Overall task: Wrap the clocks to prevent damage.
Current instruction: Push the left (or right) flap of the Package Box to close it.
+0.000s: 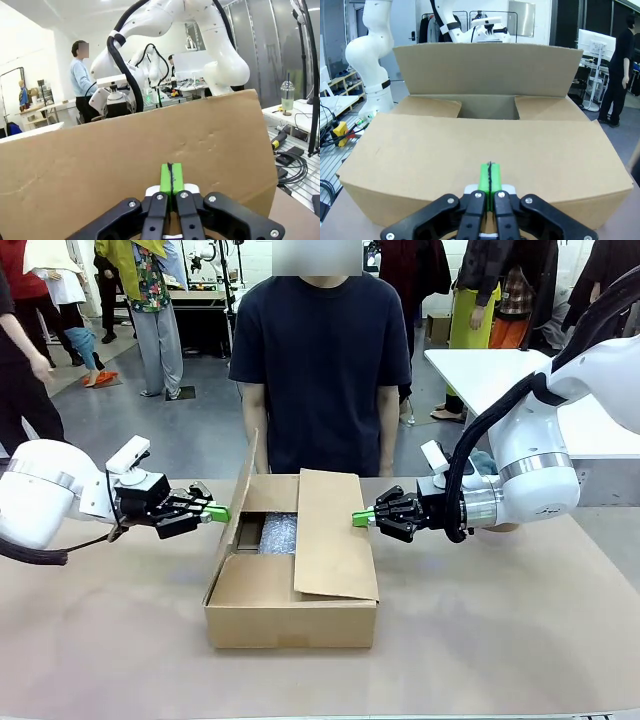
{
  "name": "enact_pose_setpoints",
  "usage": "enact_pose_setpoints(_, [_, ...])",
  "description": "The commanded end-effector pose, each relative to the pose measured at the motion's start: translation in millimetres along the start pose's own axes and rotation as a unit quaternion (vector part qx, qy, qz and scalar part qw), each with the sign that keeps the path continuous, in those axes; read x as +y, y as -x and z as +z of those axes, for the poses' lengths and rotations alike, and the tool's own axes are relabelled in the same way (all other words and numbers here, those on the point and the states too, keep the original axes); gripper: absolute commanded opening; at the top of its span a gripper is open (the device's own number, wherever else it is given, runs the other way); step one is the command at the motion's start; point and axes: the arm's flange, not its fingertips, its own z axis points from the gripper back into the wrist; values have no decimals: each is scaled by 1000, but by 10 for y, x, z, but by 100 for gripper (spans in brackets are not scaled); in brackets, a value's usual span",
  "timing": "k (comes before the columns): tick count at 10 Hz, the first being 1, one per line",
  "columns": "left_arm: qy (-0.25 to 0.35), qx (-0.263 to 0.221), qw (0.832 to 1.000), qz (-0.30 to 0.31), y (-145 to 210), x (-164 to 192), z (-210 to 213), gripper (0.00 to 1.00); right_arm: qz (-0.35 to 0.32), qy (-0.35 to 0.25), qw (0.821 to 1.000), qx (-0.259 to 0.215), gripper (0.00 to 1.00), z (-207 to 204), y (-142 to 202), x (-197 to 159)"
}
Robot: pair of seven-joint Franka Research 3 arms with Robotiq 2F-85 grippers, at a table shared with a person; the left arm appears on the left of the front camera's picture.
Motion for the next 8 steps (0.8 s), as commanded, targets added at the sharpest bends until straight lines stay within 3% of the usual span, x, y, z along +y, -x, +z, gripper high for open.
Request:
enact_pose_setpoints(1, [-9,20,1000,-15,129,-54,-78,0,-6,6,1000,0,1,-11,35,12])
enact_pose_setpoints(8, [-20,98,995,-19,486,-64,-106,0,-6,6,1000,0,1,-11,35,12])
